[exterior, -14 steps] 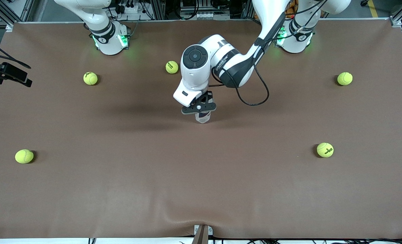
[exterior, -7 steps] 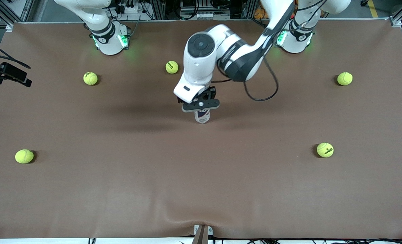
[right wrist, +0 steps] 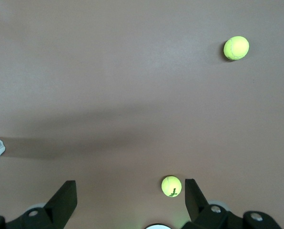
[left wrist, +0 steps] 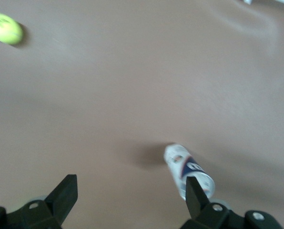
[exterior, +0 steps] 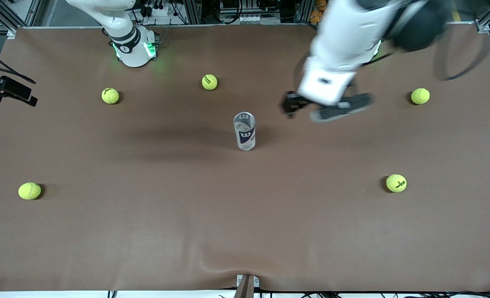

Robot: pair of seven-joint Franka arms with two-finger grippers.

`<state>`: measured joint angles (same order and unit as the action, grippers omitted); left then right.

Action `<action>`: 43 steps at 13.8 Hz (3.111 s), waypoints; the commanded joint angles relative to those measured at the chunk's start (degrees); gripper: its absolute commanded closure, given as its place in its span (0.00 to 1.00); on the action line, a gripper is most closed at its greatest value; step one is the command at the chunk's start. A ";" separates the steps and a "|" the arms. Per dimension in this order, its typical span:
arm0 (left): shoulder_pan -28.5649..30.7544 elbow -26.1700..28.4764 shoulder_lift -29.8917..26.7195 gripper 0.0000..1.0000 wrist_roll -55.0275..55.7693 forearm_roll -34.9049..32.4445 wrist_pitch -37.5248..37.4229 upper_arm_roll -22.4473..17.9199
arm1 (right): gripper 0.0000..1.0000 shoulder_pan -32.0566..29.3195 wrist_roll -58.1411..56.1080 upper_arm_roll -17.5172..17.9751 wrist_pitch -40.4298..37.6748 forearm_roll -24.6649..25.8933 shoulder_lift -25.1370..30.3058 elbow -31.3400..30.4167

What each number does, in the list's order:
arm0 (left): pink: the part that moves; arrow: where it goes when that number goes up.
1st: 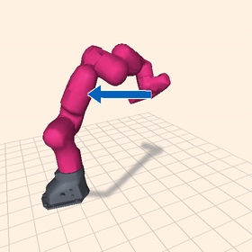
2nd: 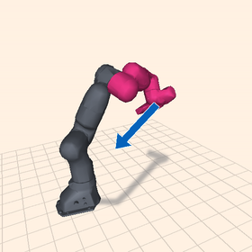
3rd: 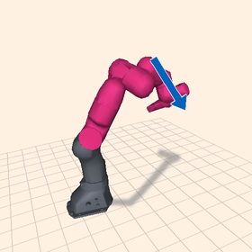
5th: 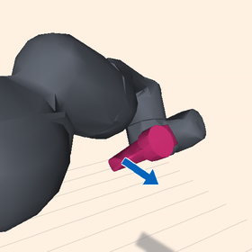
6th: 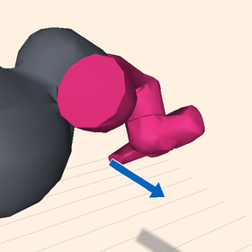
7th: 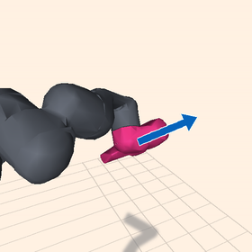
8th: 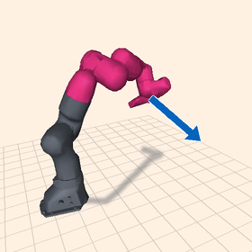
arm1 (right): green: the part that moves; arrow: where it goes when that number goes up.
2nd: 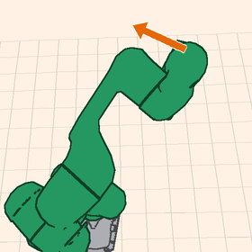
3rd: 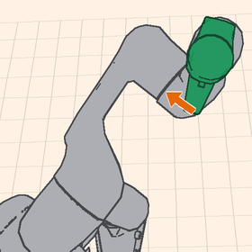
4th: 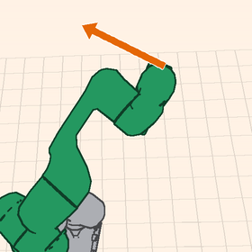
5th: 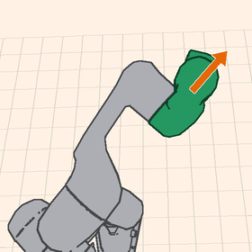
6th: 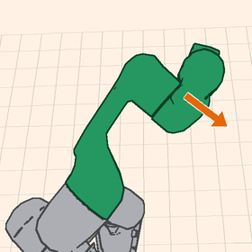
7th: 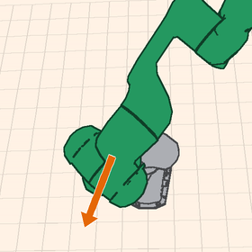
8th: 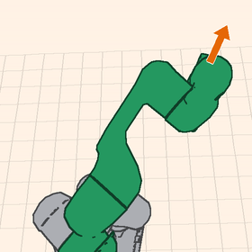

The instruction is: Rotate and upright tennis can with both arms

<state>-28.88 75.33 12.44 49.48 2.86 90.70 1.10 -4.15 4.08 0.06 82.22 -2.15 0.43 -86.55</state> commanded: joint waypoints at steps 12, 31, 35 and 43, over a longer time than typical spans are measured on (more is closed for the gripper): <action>21.14 22.91 -20.52 0.00 -27.60 -2.95 0.15 1.01 | 0.00 -1.65 0.66 0.82 -0.40 -1.27 0.45 0.77; 24.93 16.17 -19.04 0.00 -37.09 -5.59 -6.68 0.22 | 0.00 -1.65 0.66 0.82 -0.49 -1.19 0.36 0.77; 24.93 16.17 -18.95 0.00 -37.27 -5.32 -6.77 0.31 | 0.00 -1.56 0.66 0.82 -0.49 -1.19 0.45 0.77; 24.93 16.52 -18.60 0.00 -37.53 -4.62 -6.86 0.22 | 0.00 -1.56 0.66 0.82 -0.57 -1.10 0.45 0.77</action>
<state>-4.30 92.62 -6.45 13.28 -1.26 84.91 1.05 -4.31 4.09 0.01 82.22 -2.16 0.43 -86.13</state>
